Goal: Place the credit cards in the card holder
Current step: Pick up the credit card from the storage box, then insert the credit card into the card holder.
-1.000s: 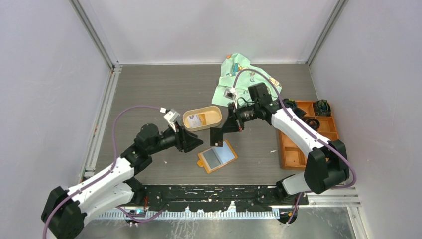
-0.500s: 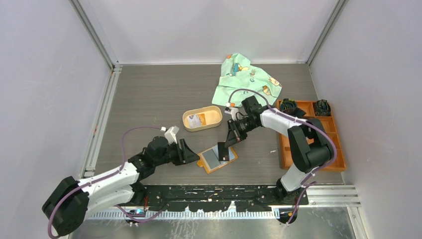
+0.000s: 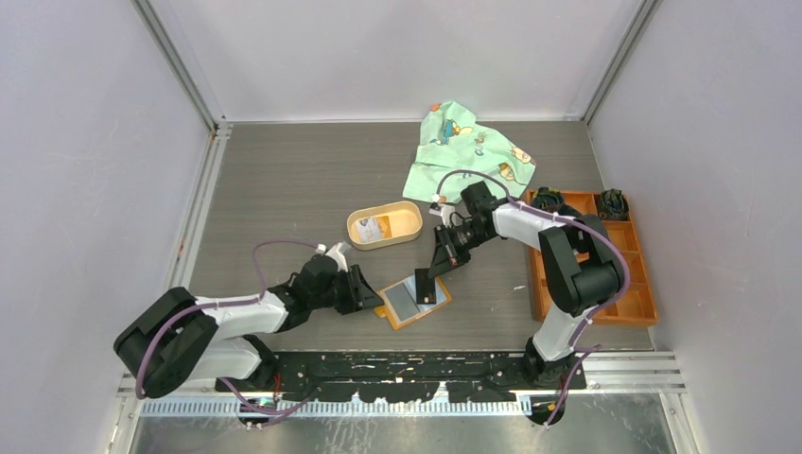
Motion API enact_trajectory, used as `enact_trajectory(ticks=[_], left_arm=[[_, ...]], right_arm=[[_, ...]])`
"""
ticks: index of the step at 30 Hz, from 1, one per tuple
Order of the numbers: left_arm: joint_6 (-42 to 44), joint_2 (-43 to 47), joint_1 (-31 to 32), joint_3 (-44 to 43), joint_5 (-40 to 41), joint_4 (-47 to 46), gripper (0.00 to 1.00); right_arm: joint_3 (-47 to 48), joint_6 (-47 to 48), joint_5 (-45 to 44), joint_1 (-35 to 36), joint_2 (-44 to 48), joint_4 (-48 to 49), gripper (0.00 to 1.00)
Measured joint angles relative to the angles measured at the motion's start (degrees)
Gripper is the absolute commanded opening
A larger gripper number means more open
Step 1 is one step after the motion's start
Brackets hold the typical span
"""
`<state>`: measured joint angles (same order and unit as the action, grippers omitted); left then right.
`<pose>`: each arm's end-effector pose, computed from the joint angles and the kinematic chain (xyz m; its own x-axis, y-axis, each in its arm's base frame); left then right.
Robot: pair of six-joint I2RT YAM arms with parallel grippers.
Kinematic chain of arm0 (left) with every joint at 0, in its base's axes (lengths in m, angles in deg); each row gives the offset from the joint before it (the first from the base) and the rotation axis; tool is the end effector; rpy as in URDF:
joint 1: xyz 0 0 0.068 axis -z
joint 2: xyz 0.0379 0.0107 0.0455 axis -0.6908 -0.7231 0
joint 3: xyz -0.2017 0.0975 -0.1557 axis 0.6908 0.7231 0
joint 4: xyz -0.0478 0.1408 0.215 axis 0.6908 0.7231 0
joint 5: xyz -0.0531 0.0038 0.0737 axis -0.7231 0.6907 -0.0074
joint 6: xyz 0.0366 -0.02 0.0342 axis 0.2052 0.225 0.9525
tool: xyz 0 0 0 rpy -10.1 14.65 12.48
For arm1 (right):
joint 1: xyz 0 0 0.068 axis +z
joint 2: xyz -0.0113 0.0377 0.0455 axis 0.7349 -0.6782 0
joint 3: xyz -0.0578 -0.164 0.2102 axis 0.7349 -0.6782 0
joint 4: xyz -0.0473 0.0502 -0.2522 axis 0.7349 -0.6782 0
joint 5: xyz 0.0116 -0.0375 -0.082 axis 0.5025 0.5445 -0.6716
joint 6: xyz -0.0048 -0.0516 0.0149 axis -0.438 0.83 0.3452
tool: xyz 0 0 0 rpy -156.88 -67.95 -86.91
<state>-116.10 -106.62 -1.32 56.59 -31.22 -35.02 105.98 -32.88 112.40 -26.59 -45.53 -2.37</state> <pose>0.1465 -0.1450 0.1280 -0.9114 -0.2915 -0.2904 0.0268 0.6620 -0.7490 0.2769 0.1339 0.1615 -0.8812 -0.3617 -0.3044 -0.4604 0.5101 0.7265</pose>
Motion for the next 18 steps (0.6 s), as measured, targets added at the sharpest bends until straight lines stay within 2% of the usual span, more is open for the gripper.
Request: enact_trajectory(ticks=[4, 9, 18], left_arm=[[0.3, -3.1, 0.0, -1.7, 0.0, -1.1, 0.35], [1.8, -5.6, 0.0, -4.2, 1.0, 0.1, 0.23], [6.6, -8.6, -1.7, -8.6, 4.3, 2.7, 0.23]], right_arm=[[0.5, 0.0, 1.6, 0.0, -2.3, -0.9, 0.01], [0.7, -0.5, 3.1, 0.0, -3.2, -1.1, 0.01], [0.4, -6.7, 2.3, -0.4, -3.2, 2.2, 0.01]])
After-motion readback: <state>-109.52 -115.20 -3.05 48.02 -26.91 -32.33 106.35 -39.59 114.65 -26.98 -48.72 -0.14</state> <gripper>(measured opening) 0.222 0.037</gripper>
